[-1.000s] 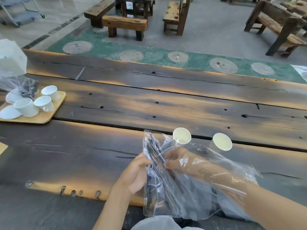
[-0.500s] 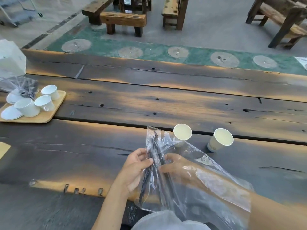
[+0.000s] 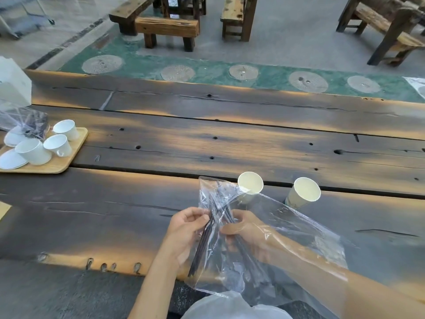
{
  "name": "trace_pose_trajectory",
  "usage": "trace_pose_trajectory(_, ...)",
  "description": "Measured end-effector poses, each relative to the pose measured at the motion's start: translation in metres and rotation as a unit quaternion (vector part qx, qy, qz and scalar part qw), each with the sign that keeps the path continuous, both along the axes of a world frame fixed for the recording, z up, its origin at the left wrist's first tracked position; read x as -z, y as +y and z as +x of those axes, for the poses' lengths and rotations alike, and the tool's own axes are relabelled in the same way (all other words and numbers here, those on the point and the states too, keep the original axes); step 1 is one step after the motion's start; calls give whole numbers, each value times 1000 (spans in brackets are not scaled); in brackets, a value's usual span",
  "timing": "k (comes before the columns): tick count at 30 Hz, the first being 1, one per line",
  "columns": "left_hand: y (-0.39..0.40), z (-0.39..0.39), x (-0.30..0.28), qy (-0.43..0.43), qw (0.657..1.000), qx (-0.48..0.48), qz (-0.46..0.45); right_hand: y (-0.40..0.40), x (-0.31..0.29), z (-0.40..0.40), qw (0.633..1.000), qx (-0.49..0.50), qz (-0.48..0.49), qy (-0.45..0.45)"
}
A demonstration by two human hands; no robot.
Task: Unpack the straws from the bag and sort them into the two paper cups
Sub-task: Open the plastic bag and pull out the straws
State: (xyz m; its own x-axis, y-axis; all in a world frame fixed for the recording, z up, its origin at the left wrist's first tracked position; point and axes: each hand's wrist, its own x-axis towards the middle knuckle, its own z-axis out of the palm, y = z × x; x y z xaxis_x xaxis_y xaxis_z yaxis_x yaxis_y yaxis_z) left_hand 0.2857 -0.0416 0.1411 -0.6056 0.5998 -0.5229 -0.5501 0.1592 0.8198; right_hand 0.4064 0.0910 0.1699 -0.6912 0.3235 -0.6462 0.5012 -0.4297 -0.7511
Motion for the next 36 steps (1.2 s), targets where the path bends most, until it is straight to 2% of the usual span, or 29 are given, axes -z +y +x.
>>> trace_pose_trajectory(6,1,4,-1,31,999,33,-9,0,-1,-2,998,50,35,34)
trace_pose_trajectory(20,-1,12,-3,38,998,43,24,-8,6,-7,992,109,-60,-14)
trace_pose_trajectory(24,4,16,-1,44,997,69,0,-12,6,-11,992,111,-50,22)
trace_pose_trajectory(27,5,15,2,55,997,44,-13,-11,5,-16,987,144,-57,40)
trace_pose_trajectory(29,3,12,4,63,998,15,-17,-11,3,-16,989,127,-61,40)
trace_pose_trajectory(33,-4,-1,12,76,995,-51,-43,-3,-1,-11,979,153,-120,60)
trace_pose_trajectory(36,-6,-9,15,80,993,-52,-63,2,0,-12,973,160,-153,70)
